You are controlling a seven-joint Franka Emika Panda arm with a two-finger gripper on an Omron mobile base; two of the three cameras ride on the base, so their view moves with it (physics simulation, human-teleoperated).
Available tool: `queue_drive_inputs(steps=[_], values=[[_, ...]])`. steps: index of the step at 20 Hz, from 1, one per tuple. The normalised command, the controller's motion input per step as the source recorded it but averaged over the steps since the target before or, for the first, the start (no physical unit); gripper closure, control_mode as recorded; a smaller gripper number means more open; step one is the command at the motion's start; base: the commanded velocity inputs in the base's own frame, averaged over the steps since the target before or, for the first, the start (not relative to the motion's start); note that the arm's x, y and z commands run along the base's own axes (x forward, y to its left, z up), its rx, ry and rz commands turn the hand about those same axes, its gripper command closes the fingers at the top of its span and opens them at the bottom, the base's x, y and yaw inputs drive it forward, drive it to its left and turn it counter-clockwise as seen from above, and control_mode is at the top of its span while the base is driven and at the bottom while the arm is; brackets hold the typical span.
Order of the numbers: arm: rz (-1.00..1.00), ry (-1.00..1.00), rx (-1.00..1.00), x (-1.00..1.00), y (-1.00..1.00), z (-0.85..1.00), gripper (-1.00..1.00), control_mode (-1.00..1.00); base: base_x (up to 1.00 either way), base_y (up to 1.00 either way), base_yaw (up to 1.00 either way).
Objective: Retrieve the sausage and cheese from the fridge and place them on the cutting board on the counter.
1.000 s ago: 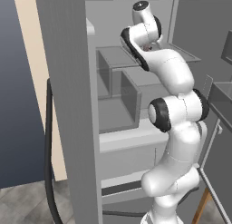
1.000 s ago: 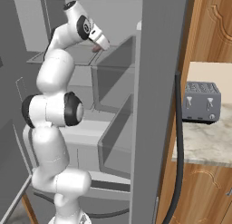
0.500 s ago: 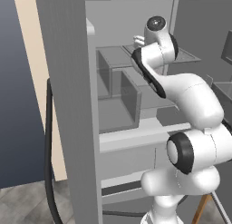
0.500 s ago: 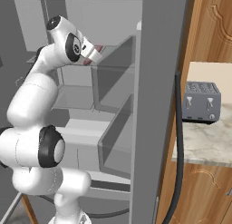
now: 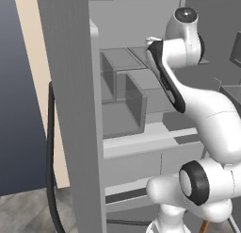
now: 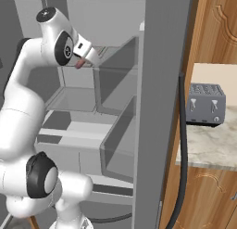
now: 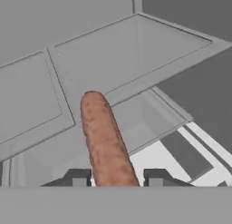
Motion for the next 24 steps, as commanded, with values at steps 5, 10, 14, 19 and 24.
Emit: queue_drive_inputs(steps=[5,10,14,19,24], values=[[0.37,0.01,0.0,-0.4,0.26,-0.23,1.0,-1.0,0.0,0.0,0.0],[0.17,0.0,0.0,-0.91,0.27,-0.14,1.0,-1.0,0.0,0.0,0.0],[0.02,0.0,-0.01,-0.71,0.11,-0.13,1.0,-1.0,0.0,0.0,0.0],[0.0,0.0,-0.01,-0.69,0.0,-0.19,1.0,-1.0,0.0,0.0,0.0],[0.0,0.0,0.0,-0.63,0.0,-0.12,1.0,-1.0,0.0,0.0,0.0]])
